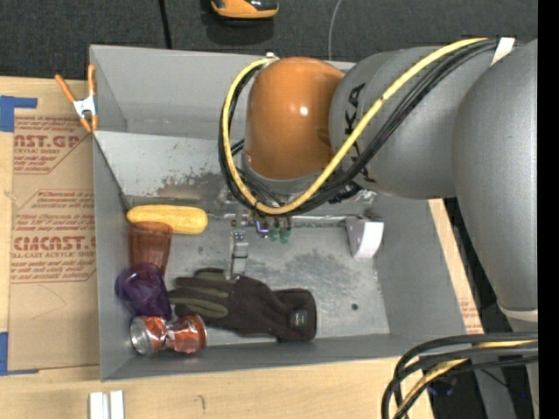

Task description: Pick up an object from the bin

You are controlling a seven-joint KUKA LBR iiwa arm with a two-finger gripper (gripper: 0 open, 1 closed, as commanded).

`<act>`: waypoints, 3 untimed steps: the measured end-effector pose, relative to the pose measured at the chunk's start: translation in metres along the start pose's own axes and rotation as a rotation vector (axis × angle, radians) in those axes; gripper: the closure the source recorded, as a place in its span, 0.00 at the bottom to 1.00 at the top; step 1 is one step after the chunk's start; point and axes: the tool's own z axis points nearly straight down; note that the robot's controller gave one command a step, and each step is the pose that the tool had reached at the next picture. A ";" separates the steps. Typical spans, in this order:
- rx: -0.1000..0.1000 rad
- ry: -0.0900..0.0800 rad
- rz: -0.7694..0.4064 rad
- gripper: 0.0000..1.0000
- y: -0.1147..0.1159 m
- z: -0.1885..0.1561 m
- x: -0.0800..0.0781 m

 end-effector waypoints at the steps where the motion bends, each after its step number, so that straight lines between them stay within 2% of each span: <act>1: -0.001 -0.008 0.001 0.00 -0.001 -0.005 -0.002; 2: -0.003 -0.016 0.038 0.00 -0.012 0.035 0.014; 3: 0.001 -0.005 -0.040 0.00 -0.015 0.075 0.024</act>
Offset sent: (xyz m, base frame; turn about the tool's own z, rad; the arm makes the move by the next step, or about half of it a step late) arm -0.0422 -0.0316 -0.1016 0.0982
